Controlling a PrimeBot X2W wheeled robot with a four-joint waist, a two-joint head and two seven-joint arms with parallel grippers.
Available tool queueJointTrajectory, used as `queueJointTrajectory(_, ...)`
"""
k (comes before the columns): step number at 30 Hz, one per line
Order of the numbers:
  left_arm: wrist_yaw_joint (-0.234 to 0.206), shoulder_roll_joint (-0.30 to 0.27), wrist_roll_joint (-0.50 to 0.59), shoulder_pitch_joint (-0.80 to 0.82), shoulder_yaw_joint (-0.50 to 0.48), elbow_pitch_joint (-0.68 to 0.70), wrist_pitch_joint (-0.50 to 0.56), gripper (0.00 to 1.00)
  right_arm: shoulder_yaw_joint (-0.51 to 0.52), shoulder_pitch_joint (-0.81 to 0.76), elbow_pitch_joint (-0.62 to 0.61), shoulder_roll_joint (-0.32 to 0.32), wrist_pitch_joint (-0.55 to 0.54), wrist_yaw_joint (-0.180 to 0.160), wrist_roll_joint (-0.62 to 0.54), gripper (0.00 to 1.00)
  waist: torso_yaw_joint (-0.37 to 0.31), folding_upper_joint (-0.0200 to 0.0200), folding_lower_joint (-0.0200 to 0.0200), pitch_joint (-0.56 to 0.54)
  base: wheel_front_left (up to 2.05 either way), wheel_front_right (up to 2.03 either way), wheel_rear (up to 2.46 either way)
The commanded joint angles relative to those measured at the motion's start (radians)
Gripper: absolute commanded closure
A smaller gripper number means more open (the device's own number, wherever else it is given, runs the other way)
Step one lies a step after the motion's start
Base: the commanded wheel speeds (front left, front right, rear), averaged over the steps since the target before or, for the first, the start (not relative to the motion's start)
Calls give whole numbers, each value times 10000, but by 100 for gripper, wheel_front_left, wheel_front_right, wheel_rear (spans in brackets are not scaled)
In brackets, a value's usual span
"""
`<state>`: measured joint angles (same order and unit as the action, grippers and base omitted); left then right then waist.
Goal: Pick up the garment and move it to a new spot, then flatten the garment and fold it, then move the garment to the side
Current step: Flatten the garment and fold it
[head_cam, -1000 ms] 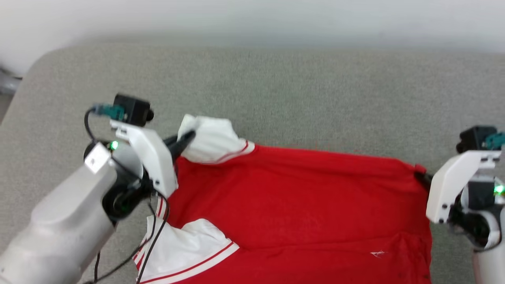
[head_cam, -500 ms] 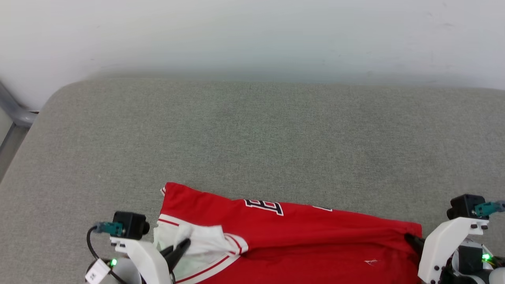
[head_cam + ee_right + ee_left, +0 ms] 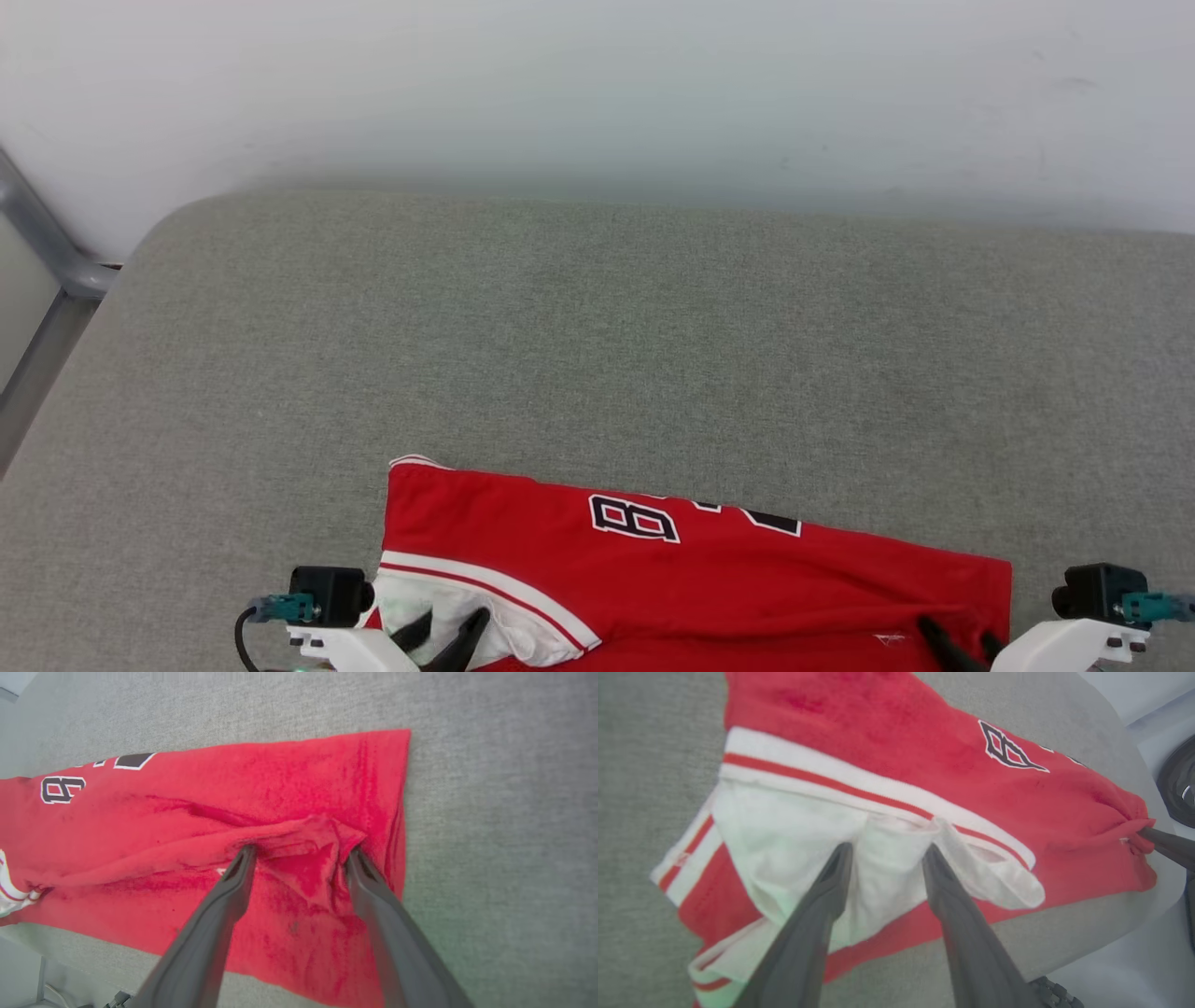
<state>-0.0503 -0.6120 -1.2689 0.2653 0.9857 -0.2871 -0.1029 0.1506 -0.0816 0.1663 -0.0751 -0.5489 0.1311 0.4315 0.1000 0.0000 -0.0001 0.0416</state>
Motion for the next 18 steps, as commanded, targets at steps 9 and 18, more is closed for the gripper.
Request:
queueJointTrajectory(9,-52,495,1379,246,-747,-215,-1570,0,-535,-591,-1265,-119,2251,-6,-455,0,-108,0,1,-203,0,0,0)
queueJointTrajectory(18,-464,1398,3992,-993,-4111,872,-1627,0,150,-318,-1978,-294,2109,-6,-872,0,-128,0,1,-435,0,0,0)
